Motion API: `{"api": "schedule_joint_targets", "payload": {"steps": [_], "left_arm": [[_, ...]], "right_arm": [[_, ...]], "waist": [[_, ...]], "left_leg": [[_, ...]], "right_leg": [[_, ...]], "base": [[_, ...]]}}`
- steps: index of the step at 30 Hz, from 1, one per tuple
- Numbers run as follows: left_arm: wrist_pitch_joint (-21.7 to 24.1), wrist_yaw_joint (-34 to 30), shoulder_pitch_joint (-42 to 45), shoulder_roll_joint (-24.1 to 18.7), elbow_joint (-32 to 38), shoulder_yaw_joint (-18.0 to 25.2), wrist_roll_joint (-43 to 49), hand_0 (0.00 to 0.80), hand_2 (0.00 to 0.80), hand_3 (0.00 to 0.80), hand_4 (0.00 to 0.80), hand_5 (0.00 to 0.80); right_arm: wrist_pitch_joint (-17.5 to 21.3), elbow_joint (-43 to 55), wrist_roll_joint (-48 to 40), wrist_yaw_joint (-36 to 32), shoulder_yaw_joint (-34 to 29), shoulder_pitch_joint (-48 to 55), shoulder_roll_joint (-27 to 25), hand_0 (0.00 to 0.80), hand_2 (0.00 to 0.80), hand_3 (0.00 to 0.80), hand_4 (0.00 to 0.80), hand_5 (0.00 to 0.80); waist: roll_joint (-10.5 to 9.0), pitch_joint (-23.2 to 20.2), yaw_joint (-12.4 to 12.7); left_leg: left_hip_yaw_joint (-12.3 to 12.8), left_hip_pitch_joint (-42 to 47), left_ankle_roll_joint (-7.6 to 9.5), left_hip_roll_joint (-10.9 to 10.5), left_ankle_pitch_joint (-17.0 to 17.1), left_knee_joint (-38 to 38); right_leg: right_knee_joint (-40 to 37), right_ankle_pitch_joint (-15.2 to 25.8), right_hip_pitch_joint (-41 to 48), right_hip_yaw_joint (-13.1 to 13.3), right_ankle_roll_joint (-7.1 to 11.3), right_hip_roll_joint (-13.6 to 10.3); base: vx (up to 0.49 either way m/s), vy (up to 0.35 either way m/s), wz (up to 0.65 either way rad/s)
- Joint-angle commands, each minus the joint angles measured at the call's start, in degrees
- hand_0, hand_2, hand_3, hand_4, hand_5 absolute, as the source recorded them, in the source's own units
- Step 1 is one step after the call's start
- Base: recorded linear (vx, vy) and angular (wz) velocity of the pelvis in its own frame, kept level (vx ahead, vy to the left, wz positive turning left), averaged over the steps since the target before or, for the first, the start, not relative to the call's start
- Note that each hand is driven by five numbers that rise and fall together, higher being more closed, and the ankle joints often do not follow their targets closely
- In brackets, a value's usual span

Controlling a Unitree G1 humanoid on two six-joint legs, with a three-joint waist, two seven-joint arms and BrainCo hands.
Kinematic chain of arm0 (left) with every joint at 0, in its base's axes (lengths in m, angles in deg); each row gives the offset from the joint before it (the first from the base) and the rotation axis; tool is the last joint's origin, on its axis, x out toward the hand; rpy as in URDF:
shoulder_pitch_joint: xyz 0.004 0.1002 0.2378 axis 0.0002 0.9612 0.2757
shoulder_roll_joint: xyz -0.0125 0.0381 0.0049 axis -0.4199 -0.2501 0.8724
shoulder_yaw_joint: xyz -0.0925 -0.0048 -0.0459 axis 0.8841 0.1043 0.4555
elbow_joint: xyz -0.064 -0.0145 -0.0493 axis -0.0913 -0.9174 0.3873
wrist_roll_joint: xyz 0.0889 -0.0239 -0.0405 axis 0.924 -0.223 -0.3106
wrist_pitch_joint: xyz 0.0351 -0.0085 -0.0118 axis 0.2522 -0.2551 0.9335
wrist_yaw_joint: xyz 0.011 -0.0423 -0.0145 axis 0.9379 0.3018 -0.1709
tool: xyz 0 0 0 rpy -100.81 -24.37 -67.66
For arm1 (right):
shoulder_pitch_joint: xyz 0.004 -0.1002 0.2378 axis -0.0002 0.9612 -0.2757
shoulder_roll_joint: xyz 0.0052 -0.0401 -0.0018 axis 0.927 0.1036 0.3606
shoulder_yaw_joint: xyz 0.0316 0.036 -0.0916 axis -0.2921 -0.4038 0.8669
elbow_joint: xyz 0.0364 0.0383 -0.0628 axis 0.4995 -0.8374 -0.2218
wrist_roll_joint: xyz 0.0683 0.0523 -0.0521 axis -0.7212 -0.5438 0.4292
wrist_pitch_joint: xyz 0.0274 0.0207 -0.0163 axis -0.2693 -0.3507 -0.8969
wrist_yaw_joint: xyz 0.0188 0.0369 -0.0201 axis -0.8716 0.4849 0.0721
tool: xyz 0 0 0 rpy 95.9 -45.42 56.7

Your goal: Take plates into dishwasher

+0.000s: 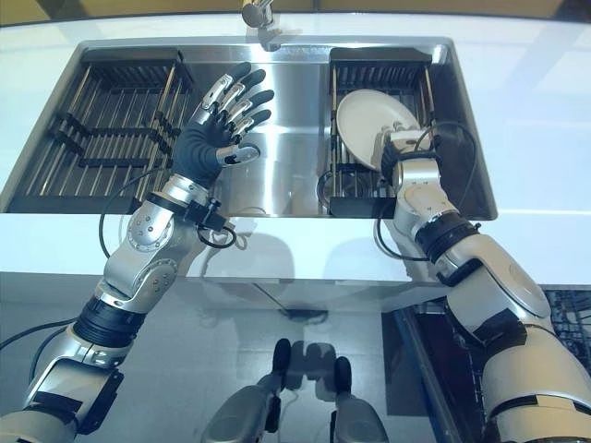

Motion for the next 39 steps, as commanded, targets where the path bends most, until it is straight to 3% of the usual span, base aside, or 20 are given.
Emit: {"api": "schedule_joint_targets", "payload": {"steps": [1, 13, 14, 15, 23, 39], "left_arm": [[3.72, 0.71, -7.62, -0.29, -0.22, 0.37, -0.40, 0.000, 0.000, 0.000, 0.000, 0.000], [5.77, 0.56, -9.55, -1.74, -1.74, -0.59, -2.68, 0.000, 0.000, 0.000, 0.000, 0.000], [5.89, 0.54, -9.71, -1.80, -1.82, -0.74, -2.81, 0.000, 0.000, 0.000, 0.000, 0.000], [6.12, 0.49, -9.65, -1.79, -1.95, -0.91, -2.81, 0.000, 0.000, 0.000, 0.000, 0.000], [7.04, 0.29, -9.46, -3.12, -1.96, -1.16, -4.44, 0.000, 0.000, 0.000, 0.000, 0.000], [7.97, 1.46, -9.30, -5.28, -1.04, -0.84, -5.03, 0.000, 0.000, 0.000, 0.000, 0.000]], "right_arm": [[-0.01, -2.37, -2.60, 4.82, 4.31, -8.57, -2.76, 0.000, 0.000, 0.000, 0.000, 0.000], [2.15, -4.51, -3.96, 17.37, 5.37, -9.92, -3.09, 0.000, 0.000, 0.000, 0.000, 0.000], [2.58, -4.63, -4.36, 18.92, 5.33, -10.04, -3.07, 0.122, 0.122, 0.122, 0.122, 0.122], [3.66, -4.39, -4.38, 20.77, 5.16, -10.26, -3.25, 0.800, 0.800, 0.800, 0.800, 0.800], [9.20, -2.10, -6.93, 29.59, 3.96, -10.26, -5.22, 0.800, 0.800, 0.800, 0.800, 0.800], [9.75, -1.03, -9.30, 33.91, 1.26, -10.39, -8.14, 0.800, 0.800, 0.800, 0.800, 0.800]], "waist": [[-1.32, 2.87, 2.37], [-0.91, 2.87, 3.02], [-0.86, 2.79, 3.07], [-0.78, 2.67, 3.08], [-0.16, 1.52, 3.19], [0.19, 0.02, 3.23]], "left_leg": [[1.28, 1.26, 1.56, -2.10, -7.73, 0.03], [0.86, -0.66, 1.14, -2.08, -7.41, 0.03], [0.79, -0.76, 1.13, -2.12, -7.42, 0.03], [0.74, -0.84, 1.14, -2.14, -7.39, 0.03], [0.22, -1.47, 0.93, -2.39, -7.21, 0.03], [-0.65, -1.59, 0.69, -2.48, -6.98, 0.03]], "right_leg": [[0.18, 1.54, -4.54, 0.32, -0.92, 1.61], [0.18, 1.41, -6.42, -2.17, -0.94, 1.26], [0.18, 1.39, -6.54, -2.30, -0.94, 1.26], [0.18, 1.40, -6.65, -2.43, -0.95, 1.26], [0.18, 1.38, -7.35, -3.00, -0.63, 1.00], [0.18, 1.55, -7.68, -3.49, -0.32, 0.71]], "base": [[-0.030, -0.014, 0.06], [-0.008, -0.012, 0.02], [0.000, 0.000, 0.00], [0.000, 0.000, 0.00], [0.000, 0.000, 0.00], [-0.002, 0.000, 0.01]]}}
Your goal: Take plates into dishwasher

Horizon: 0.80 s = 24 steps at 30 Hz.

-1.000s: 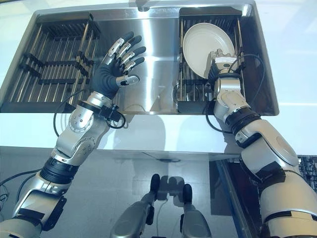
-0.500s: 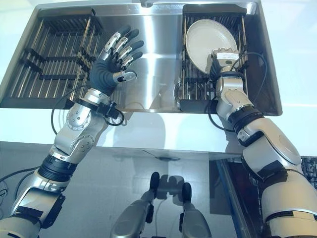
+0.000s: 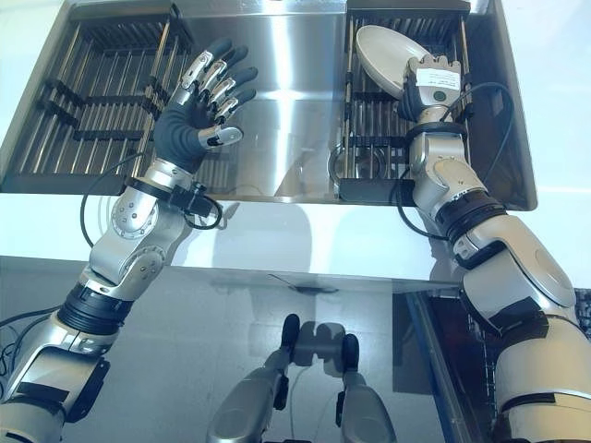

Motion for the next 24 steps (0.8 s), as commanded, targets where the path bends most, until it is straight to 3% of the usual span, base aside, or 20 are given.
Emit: {"api": "schedule_joint_targets", "payload": {"steps": [1, 10, 24], "left_arm": [[4.37, 0.52, -5.89, -0.66, 1.51, -0.22, -1.53, 0.000, 0.000, 0.000, 0.000, 0.000], [4.93, 0.78, -5.41, -1.32, 2.19, -0.36, -2.47, 0.000, 0.000, 0.000, 0.000, 0.000], [4.16, -0.14, -2.56, -0.50, 4.08, 0.90, -3.10, 0.000, 0.000, 0.000, 0.000, 0.000]], "right_arm": [[-0.41, 0.97, 1.73, 6.93, 1.24, -7.52, -4.06, 0.800, 0.800, 0.800, 0.800, 0.800], [-0.54, 1.64, 1.12, 10.32, 0.09, -6.93, -5.72, 0.800, 0.800, 0.800, 0.800, 0.800], [6.58, 10.44, -0.33, 12.80, -6.71, -0.37, -8.49, 0.800, 0.800, 0.800, 0.800, 0.800]], "waist": [[-1.07, -1.15, 1.83], [-1.34, -2.56, 1.69], [-3.33, -6.81, 0.62]], "left_leg": [[0.88, 3.24, 1.35, -3.14, -8.36, 0.03], [0.57, 3.81, 1.45, -3.18, -8.47, 0.03], [0.94, 8.16, 1.72, -2.91, -9.92, 0.03]], "right_leg": [[0.17, 0.72, -3.29, -1.82, 0.09, -0.02], [0.17, 0.64, -2.82, -1.93, 0.11, -0.02], [0.17, -0.07, 1.10, -0.88, 0.11, 0.39]], "base": [[0.000, 0.000, 0.00], [0.000, 0.000, 0.00], [0.011, 0.003, 0.00]]}}
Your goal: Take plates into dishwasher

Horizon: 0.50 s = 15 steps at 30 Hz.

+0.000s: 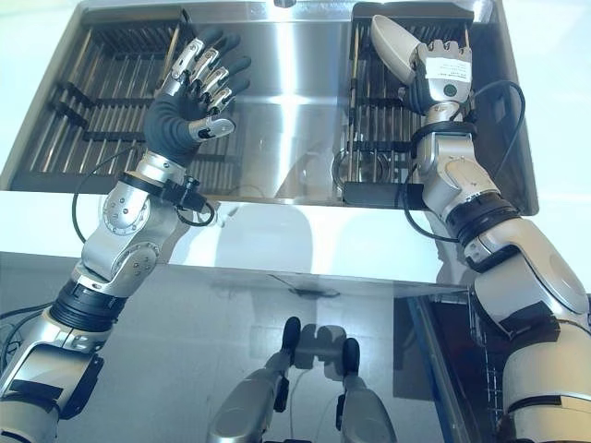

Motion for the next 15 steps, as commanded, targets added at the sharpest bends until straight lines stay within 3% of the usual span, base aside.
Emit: {"api": "schedule_joint_targets", "payload": {"steps": [1, 15], "left_arm": [[2.85, -0.38, -1.50, 1.62, 2.00, 0.72, -1.36, 0.000, 0.000, 0.000, 0.000, 0.000], [-2.69, 0.52, 1.27, 6.78, 0.10, 0.51, 1.63, 0.000, 0.000, 0.000, 0.000, 0.000]], "right_arm": [[2.24, 4.84, -0.51, 3.98, -2.35, -1.88, -4.35, 0.800, 0.800, 0.800, 0.800, 0.800], [5.35, 12.53, -7.61, -3.04, -11.09, 6.60, -4.14, 0.800, 0.800, 0.800, 0.800, 0.800]], "waist": [[-3.51, -7.15, 0.44], [-5.87, -13.79, -2.07]], "left_leg": [[1.48, 6.36, 1.74, -2.76, -10.10, 0.03], [3.30, 12.86, 1.93, -1.90, -12.55, 0.03]], "right_leg": [[0.18, -0.14, -0.92, -0.47, 0.17, 0.46], [0.18, -1.74, 5.21, 2.87, 0.09, 1.27]], "base": [[0.068, 0.011, 0.00], [0.063, 0.008, -0.07]]}}
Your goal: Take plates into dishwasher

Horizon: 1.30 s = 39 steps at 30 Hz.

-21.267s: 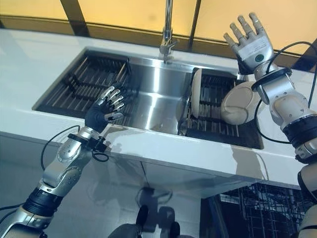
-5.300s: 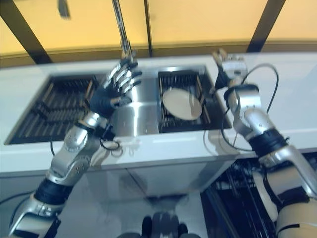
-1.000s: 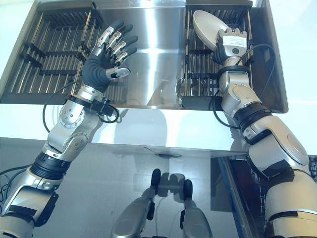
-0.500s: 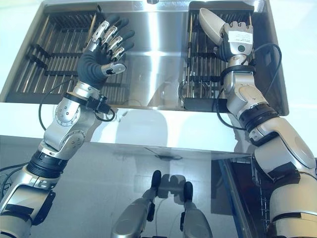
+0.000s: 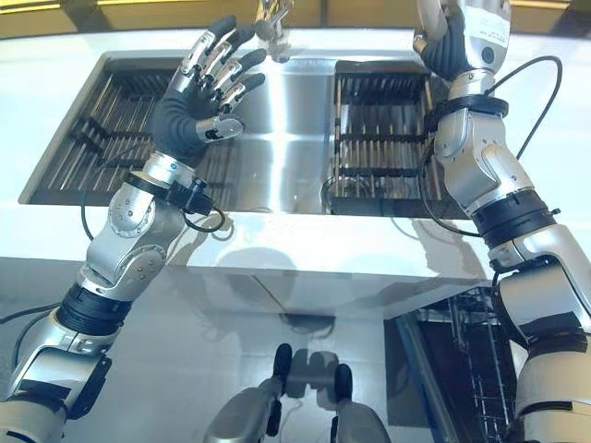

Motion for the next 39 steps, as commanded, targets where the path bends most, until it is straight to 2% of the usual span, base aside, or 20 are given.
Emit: {"api": "schedule_joint_targets", "payload": {"steps": [1, 10, 19, 29, 39], "left_arm": [[0.44, 0.51, 1.46, 4.53, -2.94, 0.49, 1.64, 0.000, 0.000, 0.000, 0.000, 0.000], [-0.12, 0.32, 2.61, 6.31, -4.84, 0.84, 2.47, 0.000, 0.000, 0.000, 0.000, 0.000], [-2.02, 1.87, 4.48, 5.07, -4.08, 4.36, 1.36, 0.000, 0.000, 0.000, 0.000, 0.000], [-1.95, 1.83, 6.95, 4.81, -4.37, 7.43, 2.55, 0.000, 0.000, 0.000, 0.000, 0.000], [-2.06, 0.43, 9.81, 4.85, -3.51, 8.73, 4.29, 0.000, 0.000, 0.000, 0.000, 0.000]], "right_arm": [[2.32, 2.35, -3.03, -1.67, -1.60, 3.14, -0.66, 0.800, 0.800, 0.800, 0.800, 0.800], [1.23, 5.89, -5.42, -6.96, -7.02, 8.13, -2.32, 0.800, 0.800, 0.800, 0.800, 0.800], [1.50, 11.96, -3.83, -15.05, -15.97, 18.32, -9.22, 0.800, 0.800, 0.800, 0.800, 0.800], [4.40, 16.25, -3.64, -21.02, -30.34, 34.24, -13.88, 0.800, 0.800, 0.800, 0.800, 0.800], [6.40, 15.23, -3.98, -28.95, -39.98, 47.95, -15.61, 0.800, 0.800, 0.800, 0.800, 0.800]], "waist": [[-2.10, -10.64, -0.52], [-3.00, -14.19, -2.69], [-3.68, -16.60, -6.41], [-3.50, -17.93, -11.26], [-3.42, -18.20, -13.84]], "left_leg": [[1.99, 6.60, 1.87, -1.95, -11.28, 0.05], [4.31, 9.78, 2.17, -1.25, -13.02, 0.05], [7.74, 11.73, 2.51, -0.37, -13.92, 0.05], [11.54, 12.80, 2.78, 0.68, -14.68, 0.05], [14.71, 12.93, 2.94, 1.44, -14.68, 0.05]], "right_leg": [[0.18, -1.29, -0.34, 1.02, 0.21, 1.39], [0.18, -1.98, 2.06, 3.87, 0.39, 2.07], [0.18, -1.82, 2.85, 7.12, 0.75, 2.99], [0.18, -1.07, 2.44, 10.91, 1.41, 4.00], [0.18, -0.32, 1.39, 12.51, 1.68, 4.45]], "base": [[0.065, 0.016, -0.09], [0.035, 0.021, -0.15], [-0.007, 0.014, -0.24], [-0.019, 0.003, -0.23], [-0.028, -0.020, -0.17]]}}
